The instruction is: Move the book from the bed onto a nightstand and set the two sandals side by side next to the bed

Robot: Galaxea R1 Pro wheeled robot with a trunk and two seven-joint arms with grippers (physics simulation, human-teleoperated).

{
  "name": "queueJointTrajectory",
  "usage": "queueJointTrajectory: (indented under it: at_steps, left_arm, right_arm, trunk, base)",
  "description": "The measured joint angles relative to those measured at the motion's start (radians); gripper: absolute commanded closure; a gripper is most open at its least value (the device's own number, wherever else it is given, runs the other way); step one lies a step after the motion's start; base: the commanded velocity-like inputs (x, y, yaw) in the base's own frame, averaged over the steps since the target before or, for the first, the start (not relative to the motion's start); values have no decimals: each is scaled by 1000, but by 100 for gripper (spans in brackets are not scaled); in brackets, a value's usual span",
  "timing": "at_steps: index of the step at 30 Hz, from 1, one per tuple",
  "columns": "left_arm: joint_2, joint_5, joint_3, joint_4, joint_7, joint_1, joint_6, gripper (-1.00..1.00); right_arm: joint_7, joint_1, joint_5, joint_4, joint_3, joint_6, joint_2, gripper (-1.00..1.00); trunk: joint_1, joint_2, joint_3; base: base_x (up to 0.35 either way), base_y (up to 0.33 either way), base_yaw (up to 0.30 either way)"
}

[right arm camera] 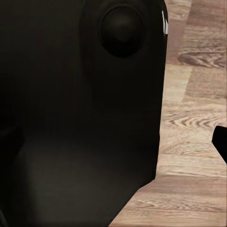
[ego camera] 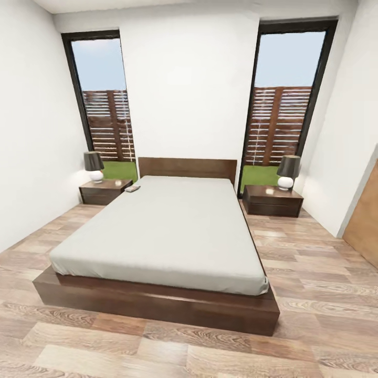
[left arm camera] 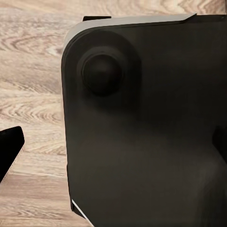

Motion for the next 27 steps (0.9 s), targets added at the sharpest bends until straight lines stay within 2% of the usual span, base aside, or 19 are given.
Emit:
queueJointTrajectory:
  at_steps: [27]
  left_arm:
    - [0, 1, 0, 0, 0, 0, 0, -100]
  right_arm:
    - [0, 0, 0, 0, -1, 0, 0, -100]
  trunk:
    - [0, 0, 0]
  base:
    - [0, 0, -279]
